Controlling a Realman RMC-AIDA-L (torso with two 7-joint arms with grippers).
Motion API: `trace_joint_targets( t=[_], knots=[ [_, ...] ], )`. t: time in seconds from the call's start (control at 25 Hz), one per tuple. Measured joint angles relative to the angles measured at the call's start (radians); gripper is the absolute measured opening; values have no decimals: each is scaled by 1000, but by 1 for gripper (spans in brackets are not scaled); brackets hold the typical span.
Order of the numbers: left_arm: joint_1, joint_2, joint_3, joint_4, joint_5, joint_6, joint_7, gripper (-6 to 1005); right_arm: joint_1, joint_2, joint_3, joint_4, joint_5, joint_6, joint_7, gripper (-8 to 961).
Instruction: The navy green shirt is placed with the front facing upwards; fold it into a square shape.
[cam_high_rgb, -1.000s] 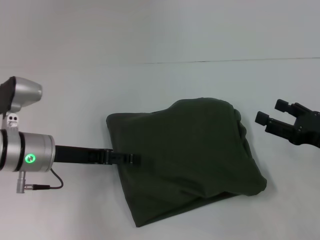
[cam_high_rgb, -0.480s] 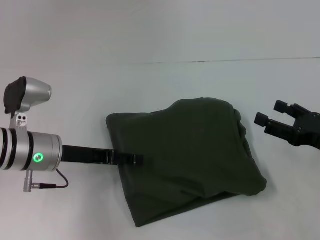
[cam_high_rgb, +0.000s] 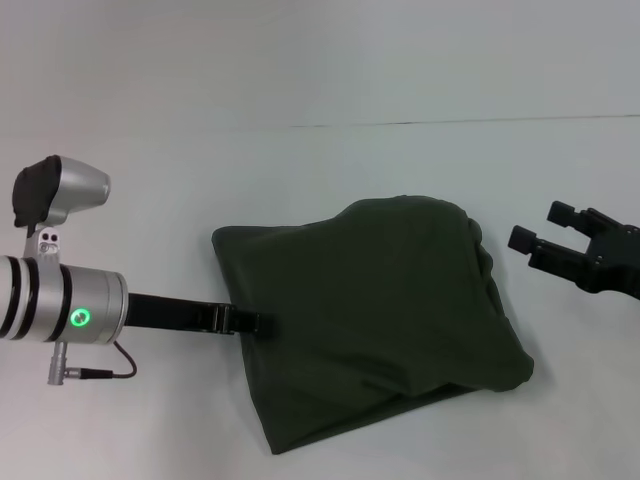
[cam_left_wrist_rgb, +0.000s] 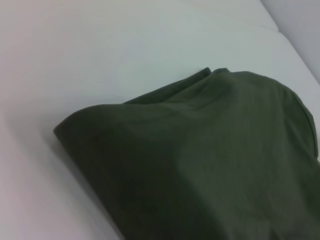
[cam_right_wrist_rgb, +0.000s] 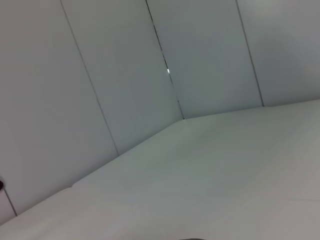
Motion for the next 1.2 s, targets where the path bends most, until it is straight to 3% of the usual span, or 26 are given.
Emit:
trace_joint_targets(
  t=[0.44, 1.2],
  knots=[
    [-13, -4, -1, 6, 4, -6, 3, 117, 1, 1, -1, 0, 0, 0, 3, 932],
    [-53, 26, -6, 5, 13, -59, -50, 75, 3, 1, 4, 0, 2, 1, 6, 932]
  ],
)
